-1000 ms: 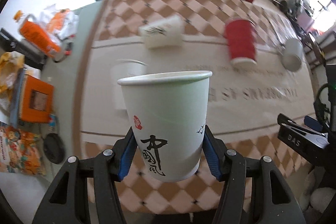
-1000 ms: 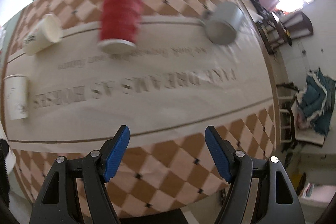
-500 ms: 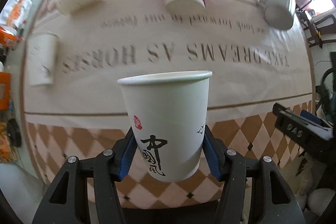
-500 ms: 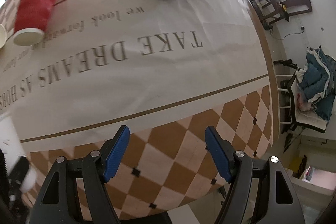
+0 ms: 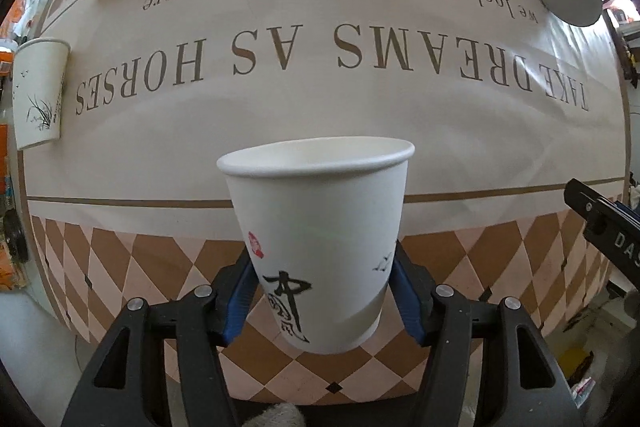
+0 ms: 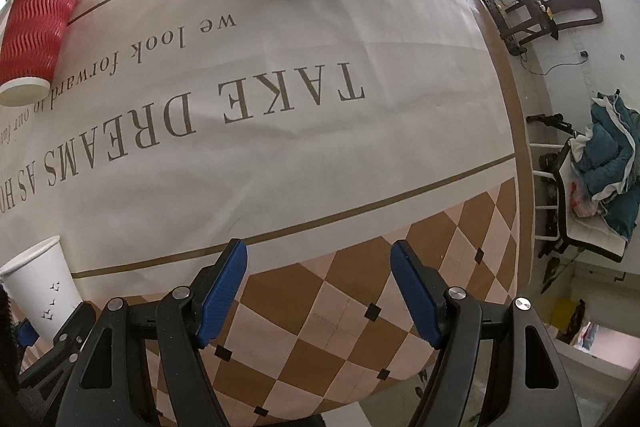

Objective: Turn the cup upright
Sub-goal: 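Grasp the upright white cup with the right tool while the left tool releases it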

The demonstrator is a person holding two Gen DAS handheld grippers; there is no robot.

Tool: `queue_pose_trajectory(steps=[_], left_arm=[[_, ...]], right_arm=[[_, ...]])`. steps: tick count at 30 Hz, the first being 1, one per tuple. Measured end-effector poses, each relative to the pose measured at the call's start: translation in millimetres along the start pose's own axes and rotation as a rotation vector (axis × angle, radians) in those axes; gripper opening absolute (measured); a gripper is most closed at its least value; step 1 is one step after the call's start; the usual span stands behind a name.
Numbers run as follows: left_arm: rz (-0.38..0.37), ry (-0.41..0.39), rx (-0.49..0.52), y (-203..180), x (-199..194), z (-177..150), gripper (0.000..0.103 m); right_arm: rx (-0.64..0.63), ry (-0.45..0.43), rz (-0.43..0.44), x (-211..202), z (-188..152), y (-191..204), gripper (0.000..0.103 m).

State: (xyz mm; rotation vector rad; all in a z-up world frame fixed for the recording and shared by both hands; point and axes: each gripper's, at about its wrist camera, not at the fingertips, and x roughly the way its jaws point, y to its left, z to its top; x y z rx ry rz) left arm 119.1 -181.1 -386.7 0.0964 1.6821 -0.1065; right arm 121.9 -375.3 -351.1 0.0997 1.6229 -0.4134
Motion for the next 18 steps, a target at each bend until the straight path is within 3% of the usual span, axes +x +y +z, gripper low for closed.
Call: queue_pose_trajectory(steps=[3,5,8,18], left_arm=[[0.031,-0.026,-0.001,-6.9,1.2,-0.5,0.084],[0.054,-0.048,0.01,-10.7,-0.8,-1.9,0.085],[0.066,-0.076,0.014,-14.6,-5.0,-6.4,0.101],[0.077,-0.138,-0.021,3.1,-45.1,-4.1,0.102]], right_arm=[[-0.006,-0.005,0.004,-1.8,-0.4,-2.6,0.076],[-0.007,-0.009,0.008,-1.8,0.0,-5.4,0.076],[-0.009,-0.01,0.014,-2.4,1.2,-8.2,0.076],[0.001,-0.028,0.036,-11.7,5.9,-17.8,0.076]])
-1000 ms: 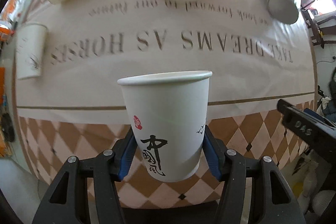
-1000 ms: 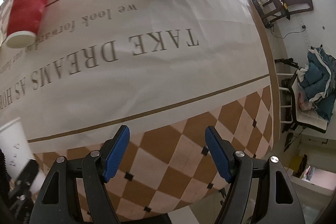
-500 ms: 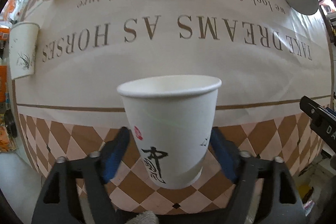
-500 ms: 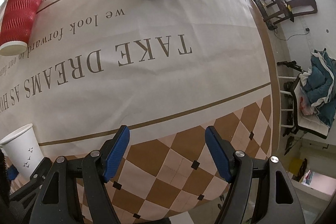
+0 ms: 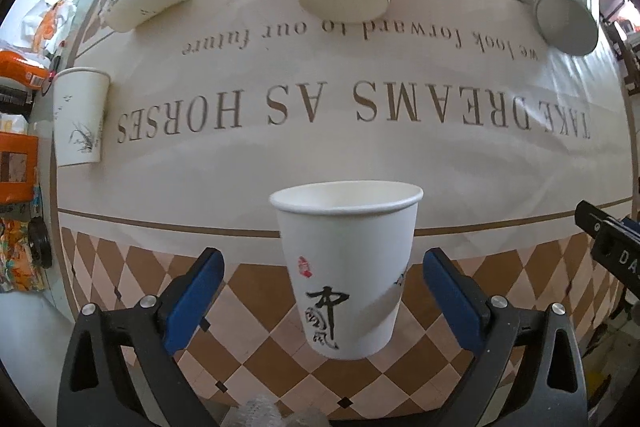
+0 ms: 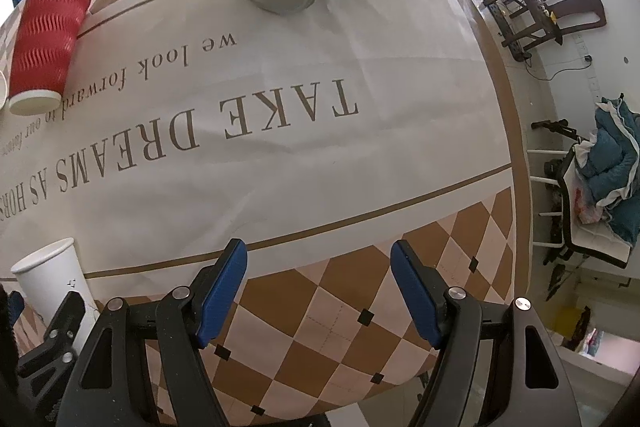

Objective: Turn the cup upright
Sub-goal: 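Grasp the upright white cup with the right tool while the left tool releases it, then carry the white cup with the right tool and lower it upright onto the cloth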

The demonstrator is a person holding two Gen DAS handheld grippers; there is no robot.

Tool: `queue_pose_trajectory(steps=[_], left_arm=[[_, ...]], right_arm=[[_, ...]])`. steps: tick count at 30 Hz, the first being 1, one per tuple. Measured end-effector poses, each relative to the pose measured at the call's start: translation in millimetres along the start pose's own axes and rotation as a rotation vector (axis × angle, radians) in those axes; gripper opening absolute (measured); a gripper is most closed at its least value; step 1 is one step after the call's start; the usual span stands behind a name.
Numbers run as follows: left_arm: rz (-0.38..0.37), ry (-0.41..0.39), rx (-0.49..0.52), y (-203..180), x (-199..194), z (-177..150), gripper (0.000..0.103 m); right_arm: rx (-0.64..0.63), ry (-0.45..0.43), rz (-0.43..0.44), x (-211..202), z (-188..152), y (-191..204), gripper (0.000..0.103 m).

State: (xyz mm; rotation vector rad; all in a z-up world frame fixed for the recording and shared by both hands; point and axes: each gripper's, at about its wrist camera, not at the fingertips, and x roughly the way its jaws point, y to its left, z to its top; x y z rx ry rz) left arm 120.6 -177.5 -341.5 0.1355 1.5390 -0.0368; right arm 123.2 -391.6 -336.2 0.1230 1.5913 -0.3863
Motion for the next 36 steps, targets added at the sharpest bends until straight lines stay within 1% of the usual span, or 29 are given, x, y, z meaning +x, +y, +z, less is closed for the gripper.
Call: queue_pose_trajectory(steps=[2,4,6,8,10,11,13,15,17,19,24,26,30,33,34,35,36], left_arm=[[-0.008,-0.022,-0.007,6.7,-13.3,-2.8,0.102],[-0.024,-0.054,-0.022,20.9,-31.1,-7.8,0.102],[-0.015,-0.095,-0.042,41.5,-50.4,-14.0,0.102],[0.025,-0.127,-0.058,58.6,-62.7,-20.8,0.102],[0.089,-0.165,-0.071,79.0,-74.2,-27.8,0.102],[0.116,-0.182,-0.078,91.2,-78.9,-33.5,0.102],[0.14,-0.187,-0.098,108.3,-77.0,-37.4,0.102],[0.168,-0.163,-0.13,126.9,-68.2,-41.2,0.102],[0.204,-0.118,-0.162,140.8,-56.3,-45.3,0.102],[0.214,-0.086,-0.169,149.8,-39.8,-50.6,0.102],[0.19,-0.029,-0.148,158.7,9.4,-55.0,0.102],[0.165,-0.017,-0.156,164.5,21.4,-58.1,0.102],[0.12,-0.004,-0.176,172.9,31.8,-59.1,0.102],[0.098,0.005,-0.182,177.8,36.9,-58.3,0.102],[0.094,0.006,-0.179,178.4,37.8,-58.0,0.102],[0.091,0.006,-0.177,179.4,38.8,-57.7,0.102],[0.087,0.005,-0.172,179.4,39.5,-57.3,0.102]], right_arm=[[0.002,-0.008,0.01,-5.7,0.4,-2.3,0.076],[0.003,-0.014,0.026,-13.0,0.5,-1.5,0.076],[0.006,-0.022,0.05,-20.2,-1.0,-1.4,0.076],[0.011,-0.031,0.105,-28.9,-3.5,1.5,0.077],[-0.002,-0.045,0.165,-36.2,-7.9,8.4,0.079],[-0.02,-0.054,0.181,-40.3,-10.3,14.0,0.082],[-0.055,-0.074,0.198,-48.0,-15.9,25.5,0.082],[-0.098,-0.08,0.216,-56.5,-22.6,40.4,0.082],[-0.144,-0.072,0.242,-65.3,-29.0,60.2,0.082],[-0.179,-0.053,0.259,-69.0,-34.2,78.8,0.082],[-0.219,0.039,0.301,-61.6,-38.5,120.9,0.082],[-0.229,0.072,0.299,-54.9,-37.3,136.0,0.082],[-0.244,0.131,0.306,-41.2,-39.2,156.7,0.081],[-0.25,0.162,0.312,-30.6,-40.0,167.8,0.074],[-0.248,0.167,0.313,-28.3,-40.4,170.1,0.068],[-0.241,0.174,0.319,-25.7,-41.4,171.7,0.064],[-0.235,0.165,0.319,-26.7,-41.8,172.0,0.064]])
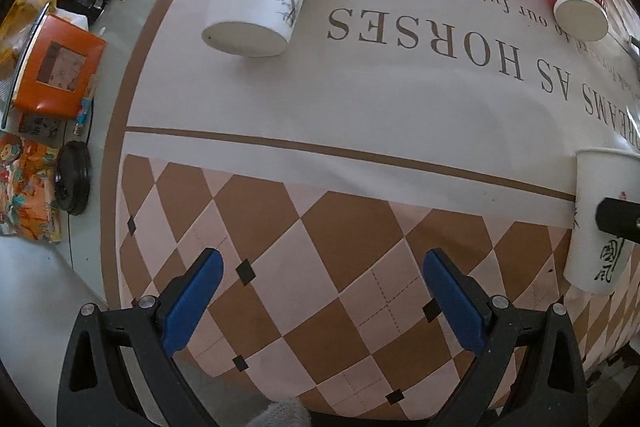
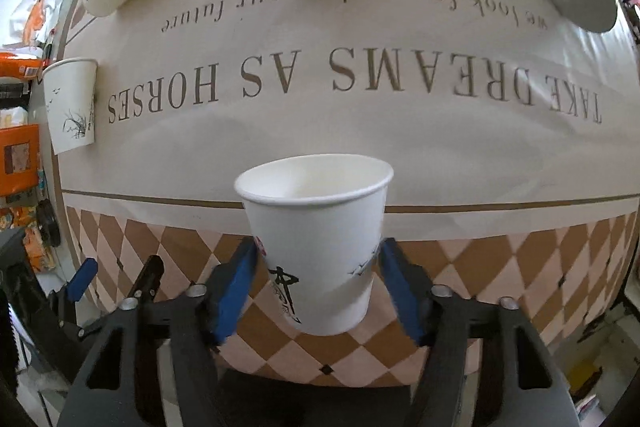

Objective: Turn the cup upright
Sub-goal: 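Carry the white cup with the right tool and lower it upright onto the cloth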

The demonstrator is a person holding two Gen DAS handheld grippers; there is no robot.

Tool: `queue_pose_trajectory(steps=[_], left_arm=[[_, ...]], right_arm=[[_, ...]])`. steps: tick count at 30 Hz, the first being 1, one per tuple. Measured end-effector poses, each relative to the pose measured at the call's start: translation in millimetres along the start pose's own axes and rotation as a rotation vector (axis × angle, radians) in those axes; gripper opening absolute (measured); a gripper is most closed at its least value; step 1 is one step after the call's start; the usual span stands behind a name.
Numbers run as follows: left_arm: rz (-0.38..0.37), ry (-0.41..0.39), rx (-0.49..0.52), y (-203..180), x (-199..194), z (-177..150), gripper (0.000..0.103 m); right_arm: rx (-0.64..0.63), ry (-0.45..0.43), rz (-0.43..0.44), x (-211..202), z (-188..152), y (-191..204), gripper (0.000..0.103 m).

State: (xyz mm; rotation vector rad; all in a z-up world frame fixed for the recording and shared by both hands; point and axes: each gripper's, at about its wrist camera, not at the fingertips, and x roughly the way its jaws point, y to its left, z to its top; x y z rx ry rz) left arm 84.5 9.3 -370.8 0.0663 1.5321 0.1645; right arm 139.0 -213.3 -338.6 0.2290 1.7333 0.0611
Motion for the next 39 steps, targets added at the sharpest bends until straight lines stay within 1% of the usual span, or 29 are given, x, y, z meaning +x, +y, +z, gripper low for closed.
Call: queue_pose_trajectory(steps=[2,5,10,13,16,18,19,20,23,25,27,29,32,33,36,39], left_arm=[[-0.01,0.001,0.015,-0.9,1.1,0.2,0.102],[-0.028,0.016,0.033,-4.8,2.3,-3.6,0.102],[-0.031,0.035,0.036,-2.1,6.5,-6.3,0.102],[-0.028,0.029,0.038,-1.6,7.0,-3.7,0.102],[-0.022,0.027,0.04,-5.8,7.0,4.8,0.102],[-0.028,0.027,0.04,-11.2,8.6,9.1,0.102],[-0.028,0.025,0.043,-15.0,8.7,10.6,0.102],[-0.028,0.022,0.047,-17.0,8.3,11.1,0.102],[-0.026,0.01,0.072,-27.7,8.3,16.0,0.102],[-0.025,0.003,0.091,-33.8,7.8,18.3,0.102],[-0.025,-0.006,0.106,-38.6,6.2,18.9,0.102],[-0.024,-0.013,0.116,-42.1,4.6,18.1,0.102],[-0.024,-0.017,0.119,-47.3,2.7,17.0,0.102],[-0.022,-0.016,0.119,-55.6,1.3,20.3,0.102],[-0.02,-0.012,0.116,-54.0,3.5,14.8,0.102],[-0.02,-0.012,0.113,-48.4,9.7,1.3,0.102]], right_arm=[[0.002,-0.032,0.001,-3.0,-1.0,0.8,0.063],[0.035,-0.061,0.026,-4.5,-1.4,-4.2,0.062],[0.07,-0.141,0.061,-19.0,-3.6,-15.1,0.061],[0.095,-0.235,0.076,-33.3,0.6,-20.7,0.061],[0.112,-0.372,0.068,-46.8,2.5,-24.1,0.061],[0.107,-0.494,0.03,-52.4,3.2,-22.2,0.061],[0.105,-0.534,0.017,-54.7,2.9,-25.1,0.061],[0.103,-0.596,-0.004,-54.8,2.9,-26.0,0.061],[0.103,-0.703,-0.038,-50.5,0.5,-28.9,0.061],[0.105,-0.74,-0.049,-44.4,-3.3,-30.2,0.061],[0.113,-0.765,-0.043,-40.1,-6.3,-24.3,0.061],[0.099,-0.788,-0.054,-36.2,-14.2,-23.5,0.061],[0.081,-0.805,-0.067,-29.6,-23.3,-16.4,0.062],[0.074,-0.808,-0.072,-28.3,-26.4,-15.8,0.062],[0.059,-0.82,-0.083,-26.4,-36.4,-14.4,0.063],[0.05,-0.823,-0.099,-21.7,-41.7,-12.5,0.063]])
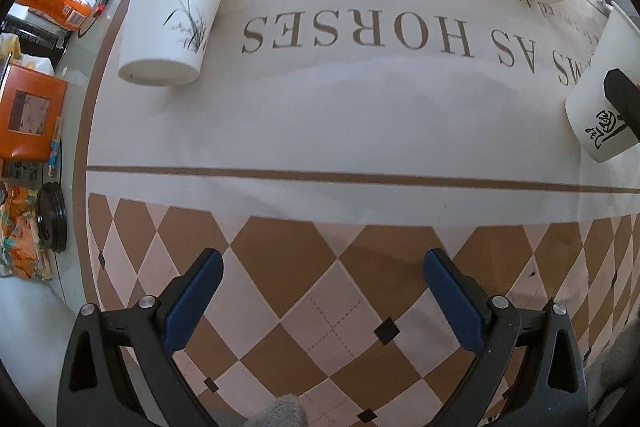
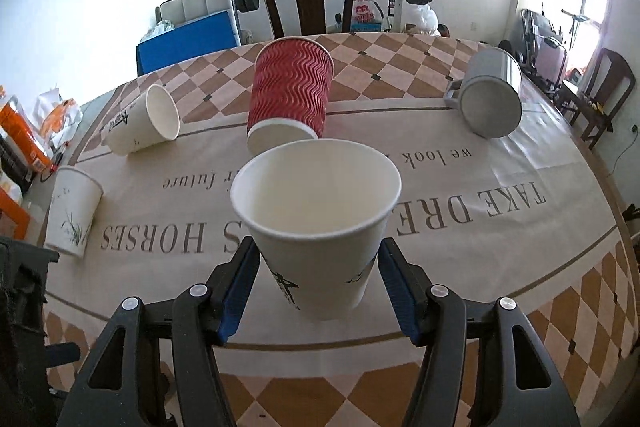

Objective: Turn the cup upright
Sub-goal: 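Carry the white cup with the right tool and lower it upright onto the cloth, then open the right tool and pull it back from the cup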

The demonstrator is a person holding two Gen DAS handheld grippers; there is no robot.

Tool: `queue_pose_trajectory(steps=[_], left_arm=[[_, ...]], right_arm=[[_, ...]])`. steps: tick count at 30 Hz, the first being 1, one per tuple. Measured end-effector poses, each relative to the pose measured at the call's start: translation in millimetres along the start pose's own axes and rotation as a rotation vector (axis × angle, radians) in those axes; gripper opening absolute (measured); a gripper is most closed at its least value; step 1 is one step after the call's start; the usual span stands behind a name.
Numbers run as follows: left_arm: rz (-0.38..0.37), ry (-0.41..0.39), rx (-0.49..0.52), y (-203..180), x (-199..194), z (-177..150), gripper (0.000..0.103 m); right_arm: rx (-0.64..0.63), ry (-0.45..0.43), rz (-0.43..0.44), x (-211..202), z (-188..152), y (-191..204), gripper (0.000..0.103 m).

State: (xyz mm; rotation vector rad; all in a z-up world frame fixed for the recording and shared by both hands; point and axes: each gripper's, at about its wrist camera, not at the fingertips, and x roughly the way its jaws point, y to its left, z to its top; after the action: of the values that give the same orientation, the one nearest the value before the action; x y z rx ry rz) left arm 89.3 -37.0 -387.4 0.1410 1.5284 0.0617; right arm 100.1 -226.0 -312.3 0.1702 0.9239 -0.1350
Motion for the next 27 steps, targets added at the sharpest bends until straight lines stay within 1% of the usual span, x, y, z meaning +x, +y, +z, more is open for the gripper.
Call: queue_pose_trajectory(steps=[3,6,8,14,16,18,20,22,23,27], left_arm=[[0.003,-0.001,-0.001,2.3,3.8,-4.5,0.102],[0.002,-0.006,-0.002,6.7,1.6,-12.1,0.102],[-0.001,-0.015,-0.002,8.4,-2.6,-16.6,0.102],[-0.005,-0.059,0.005,14.3,-26.1,-28.9,0.102],[-0.011,-0.079,0.009,18.1,-39.7,-33.2,0.102],[-0.021,-0.096,0.009,19.5,-51.2,-38.0,0.102],[-0.037,-0.118,0.01,19.9,-67.3,-43.2,0.102],[-0.052,-0.146,0.01,20.2,-86.0,-47.9,0.102],[-0.06,-0.169,0.01,20.1,-99.1,-52.0,0.102],[-0.079,-0.241,0.009,15.3,-142.8,-45.8,0.102]], right_arm=[[0.001,0.014,-0.001,-1.4,-6.3,-0.5,0.063],[0.009,0.057,-0.006,0.4,-10.9,-0.9,0.065],[0.013,0.071,-0.013,-1.4,-13.5,-1.9,0.072],[0.016,0.072,-0.032,-24.9,-21.6,-7.3,0.08],[0.017,0.074,-0.045,-37.1,-23.3,-10.3,0.081],[0.033,0.076,-0.054,-51.6,-22.5,-15.6,0.084],[0.053,0.076,-0.068,-69.6,-18.8,-22.1,0.094],[0.066,0.08,-0.081,-87.8,-12.7,-28.2,0.1],[0.066,0.082,-0.095,-96.2,-9.4,-30.2,0.101],[0.052,0.08,-0.123,-139.5,6.3,-36.8,0.102]])
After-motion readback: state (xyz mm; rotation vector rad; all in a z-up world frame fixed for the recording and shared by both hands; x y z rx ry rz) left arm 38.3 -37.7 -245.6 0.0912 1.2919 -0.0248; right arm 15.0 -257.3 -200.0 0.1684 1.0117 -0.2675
